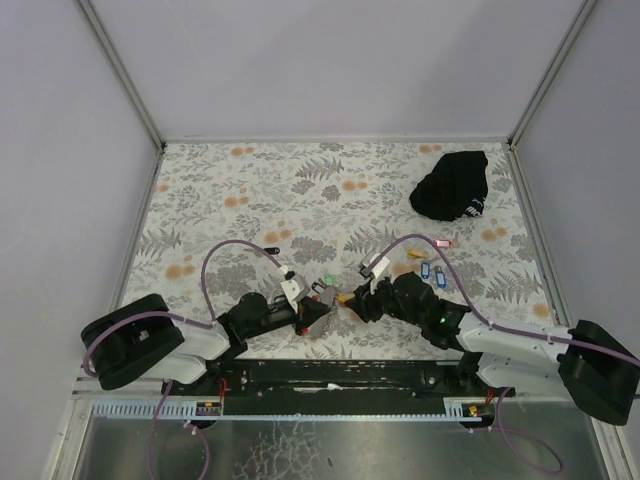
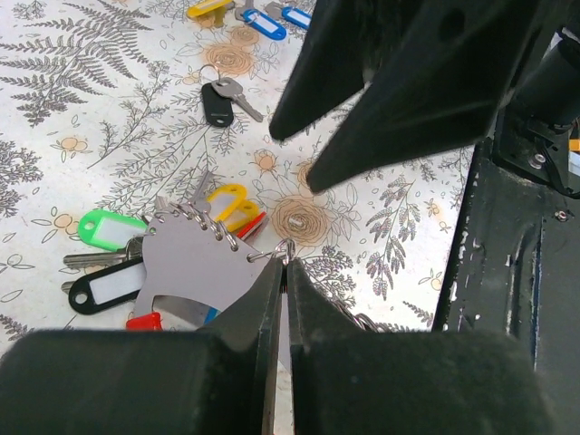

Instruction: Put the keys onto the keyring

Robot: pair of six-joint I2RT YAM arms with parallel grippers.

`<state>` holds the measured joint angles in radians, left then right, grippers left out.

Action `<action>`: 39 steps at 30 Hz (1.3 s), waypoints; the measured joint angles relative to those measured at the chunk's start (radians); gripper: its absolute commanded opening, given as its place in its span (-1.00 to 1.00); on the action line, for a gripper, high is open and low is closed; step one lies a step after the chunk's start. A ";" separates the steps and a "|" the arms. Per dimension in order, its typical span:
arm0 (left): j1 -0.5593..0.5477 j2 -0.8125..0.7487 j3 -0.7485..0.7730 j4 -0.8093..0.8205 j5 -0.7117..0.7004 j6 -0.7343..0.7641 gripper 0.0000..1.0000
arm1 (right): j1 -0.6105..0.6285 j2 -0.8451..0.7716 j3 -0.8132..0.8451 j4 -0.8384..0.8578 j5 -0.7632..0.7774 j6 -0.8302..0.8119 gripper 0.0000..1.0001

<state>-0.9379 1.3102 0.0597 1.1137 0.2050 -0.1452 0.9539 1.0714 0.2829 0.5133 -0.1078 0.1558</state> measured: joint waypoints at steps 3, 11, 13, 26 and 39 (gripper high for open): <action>0.000 0.046 0.000 0.046 0.000 0.000 -1.00 | 0.000 -0.060 0.054 -0.172 0.135 0.048 -0.07; 0.000 0.127 -0.016 0.155 -0.010 -0.014 -1.00 | -0.177 -0.071 0.140 -0.430 0.256 0.137 -0.17; 0.000 0.133 -0.016 0.167 -0.020 -0.018 -1.00 | -0.238 -0.045 0.156 -0.472 0.254 0.143 -0.17; 0.000 0.150 -0.016 0.175 -0.047 -0.027 -1.00 | -0.520 0.255 0.428 -0.669 0.023 0.071 -0.23; 0.000 0.150 -0.016 0.175 -0.049 -0.030 -1.00 | -0.584 0.517 0.605 -0.795 -0.149 0.002 -0.35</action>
<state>-0.9379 1.4597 0.0437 1.2892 0.1558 -0.1753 0.3695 1.5879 0.8879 -0.2821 -0.2565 0.1581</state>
